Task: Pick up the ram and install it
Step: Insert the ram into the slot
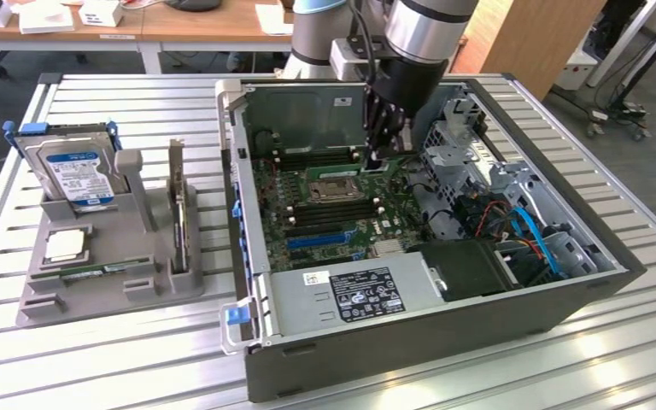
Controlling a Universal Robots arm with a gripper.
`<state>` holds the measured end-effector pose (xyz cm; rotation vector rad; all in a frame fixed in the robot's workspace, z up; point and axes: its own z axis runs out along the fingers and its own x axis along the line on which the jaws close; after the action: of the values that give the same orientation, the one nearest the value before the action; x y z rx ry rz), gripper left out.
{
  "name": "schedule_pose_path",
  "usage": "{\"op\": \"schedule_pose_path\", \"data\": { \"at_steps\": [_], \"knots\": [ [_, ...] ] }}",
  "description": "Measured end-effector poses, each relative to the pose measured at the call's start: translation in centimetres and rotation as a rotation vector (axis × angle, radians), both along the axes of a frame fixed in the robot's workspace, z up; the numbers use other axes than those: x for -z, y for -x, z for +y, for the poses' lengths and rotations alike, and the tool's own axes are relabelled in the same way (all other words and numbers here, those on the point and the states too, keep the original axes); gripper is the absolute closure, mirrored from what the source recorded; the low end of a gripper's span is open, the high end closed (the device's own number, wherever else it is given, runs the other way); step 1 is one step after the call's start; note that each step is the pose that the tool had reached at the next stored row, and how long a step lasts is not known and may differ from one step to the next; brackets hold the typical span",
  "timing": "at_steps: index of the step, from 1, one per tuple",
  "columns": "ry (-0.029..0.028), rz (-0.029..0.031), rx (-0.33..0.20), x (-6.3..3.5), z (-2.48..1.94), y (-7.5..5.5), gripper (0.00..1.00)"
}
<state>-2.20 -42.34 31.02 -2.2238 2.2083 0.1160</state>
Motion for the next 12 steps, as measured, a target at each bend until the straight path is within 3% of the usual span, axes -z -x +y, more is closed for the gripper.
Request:
{"op": "schedule_pose_path", "data": {
  "at_steps": [12],
  "knots": [
    [0.0001, 0.0, 0.0, 1.36, 0.0, 0.0, 0.89]
  ]
}}
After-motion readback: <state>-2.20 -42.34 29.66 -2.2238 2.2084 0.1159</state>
